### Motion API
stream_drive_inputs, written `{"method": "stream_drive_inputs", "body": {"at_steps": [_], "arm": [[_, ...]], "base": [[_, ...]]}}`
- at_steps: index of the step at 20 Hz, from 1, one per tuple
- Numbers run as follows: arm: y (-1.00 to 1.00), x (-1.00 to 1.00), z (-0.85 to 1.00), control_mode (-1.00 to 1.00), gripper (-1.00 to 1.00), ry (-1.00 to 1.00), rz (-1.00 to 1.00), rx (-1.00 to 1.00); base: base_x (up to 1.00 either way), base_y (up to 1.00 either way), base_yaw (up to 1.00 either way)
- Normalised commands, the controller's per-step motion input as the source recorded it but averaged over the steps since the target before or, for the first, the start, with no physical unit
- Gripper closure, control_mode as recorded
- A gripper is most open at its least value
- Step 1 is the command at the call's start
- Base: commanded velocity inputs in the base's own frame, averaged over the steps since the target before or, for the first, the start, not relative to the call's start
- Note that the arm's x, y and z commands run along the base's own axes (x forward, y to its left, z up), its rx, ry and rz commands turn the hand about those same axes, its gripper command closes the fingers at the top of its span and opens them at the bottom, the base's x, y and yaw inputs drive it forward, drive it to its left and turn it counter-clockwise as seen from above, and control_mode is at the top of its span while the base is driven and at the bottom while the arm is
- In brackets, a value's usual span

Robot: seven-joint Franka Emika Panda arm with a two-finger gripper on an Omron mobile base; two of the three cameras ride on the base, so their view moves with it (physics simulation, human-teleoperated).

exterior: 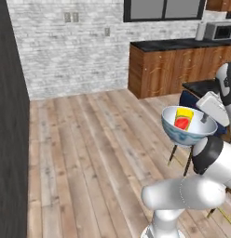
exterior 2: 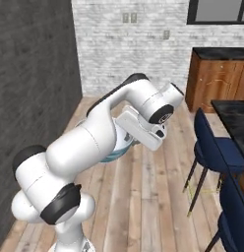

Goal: Place the cup inside the bowl on the dining table and move the bowl to any counter.

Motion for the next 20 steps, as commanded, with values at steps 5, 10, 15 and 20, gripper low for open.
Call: {"method": "stream_drive_inputs", "body": {"at_steps": [5, 10, 15, 20], "arm": [[0.0, 0.0, 0.0, 1.0, 1.0, 0.0, 0.0, 0.0], [0.0, 0.0, 0.0, 1.0, 1.0, 0.0, 0.0, 0.0], [0.0, 0.0, 0.0, 1.0, 1.0, 0.0, 0.0, 0.0], [0.0, 0.0, 0.0, 1.0, 1.0, 0.0, 0.0, 0.0]], "base": [[1.0, 0.31, -0.03], [1.0, 0.28, -0.04], [1.0, 0.35, -0.03], [1.0, 0.33, -0.01]]}}
